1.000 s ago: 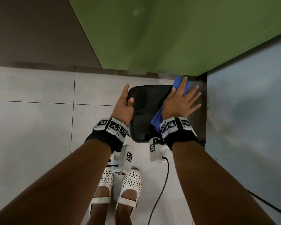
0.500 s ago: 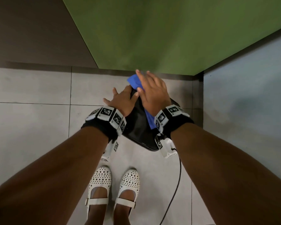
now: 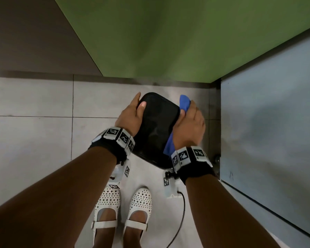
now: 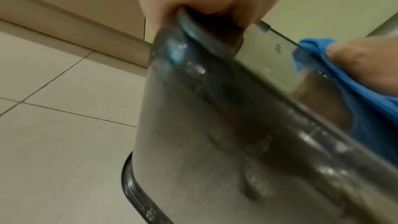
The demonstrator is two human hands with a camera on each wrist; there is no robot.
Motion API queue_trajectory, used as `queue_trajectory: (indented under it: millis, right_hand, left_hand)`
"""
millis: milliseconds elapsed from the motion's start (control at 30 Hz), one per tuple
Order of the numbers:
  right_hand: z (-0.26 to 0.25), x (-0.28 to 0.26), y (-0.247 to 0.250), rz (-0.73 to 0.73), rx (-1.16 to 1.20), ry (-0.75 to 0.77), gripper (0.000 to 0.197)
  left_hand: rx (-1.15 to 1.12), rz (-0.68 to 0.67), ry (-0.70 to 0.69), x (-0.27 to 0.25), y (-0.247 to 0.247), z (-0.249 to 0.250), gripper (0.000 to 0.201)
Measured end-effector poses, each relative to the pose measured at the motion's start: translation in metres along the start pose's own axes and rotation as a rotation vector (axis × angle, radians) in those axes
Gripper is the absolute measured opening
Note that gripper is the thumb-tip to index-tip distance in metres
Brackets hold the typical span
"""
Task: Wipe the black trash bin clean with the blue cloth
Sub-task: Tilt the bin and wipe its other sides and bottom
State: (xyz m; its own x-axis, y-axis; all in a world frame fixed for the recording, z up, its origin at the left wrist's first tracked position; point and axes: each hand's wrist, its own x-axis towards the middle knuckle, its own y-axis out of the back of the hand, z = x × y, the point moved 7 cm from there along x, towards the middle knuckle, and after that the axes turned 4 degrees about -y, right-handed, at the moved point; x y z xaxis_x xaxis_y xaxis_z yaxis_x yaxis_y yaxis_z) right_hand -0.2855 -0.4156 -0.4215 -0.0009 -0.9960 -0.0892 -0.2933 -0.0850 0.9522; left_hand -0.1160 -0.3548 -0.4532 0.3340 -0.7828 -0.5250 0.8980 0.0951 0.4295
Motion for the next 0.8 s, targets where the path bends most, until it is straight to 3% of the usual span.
queue_trajectory:
  millis: [133,233,367,433,500,600,700,733,800]
  right_hand:
    - [-0.008,-0.002,-0.006,0.012,-0.016,-0.134,0.054]
    - [-0.047,-0.003,-0.019,-0.16,0.003,0.001,0.047]
    - [-0.087,-0.011,-0.022,-0.242,0.02,0.23,0.067]
    - [-0.081,-0.012,-0.025,-0.283,-0.04,0.287,0.053]
    - [-0.056,-0.012,-0.023,-0.252,-0.088,0.236,0.052]
    - [-0.017,-0.017,-0.015,-0.086,-0.118,0.001,0.052]
    - [-0.018,-0.014,-0.01,0.073,-0.055,-0.139,0.053]
    - [-0.026,-0.011,-0.01,0.081,-0.028,-0.13,0.051]
    - [-0.051,-0.008,-0.023,-0.061,0.024,0.003,0.049]
  left_hand:
    - [0.063,0.029,0.001,-0.001,-0.005,0.0,0.045]
    - [0.054,0.04,-0.033,0.0,-0.005,0.002,0.044]
    - [0.032,0.078,-0.036,-0.001,-0.001,0.001,0.043]
    - [0.035,0.093,-0.027,-0.002,0.001,0.0,0.043]
    - [0.046,0.108,-0.014,-0.003,0.002,0.001,0.043]
    - [0.043,0.117,-0.008,-0.003,0.0,0.0,0.043]
    - [0.033,0.126,-0.007,-0.003,-0.001,0.0,0.043]
    - [0.03,0.133,-0.007,-0.003,-0.002,0.001,0.043]
    - [0.012,0.147,-0.008,-0.004,-0.001,0.001,0.042]
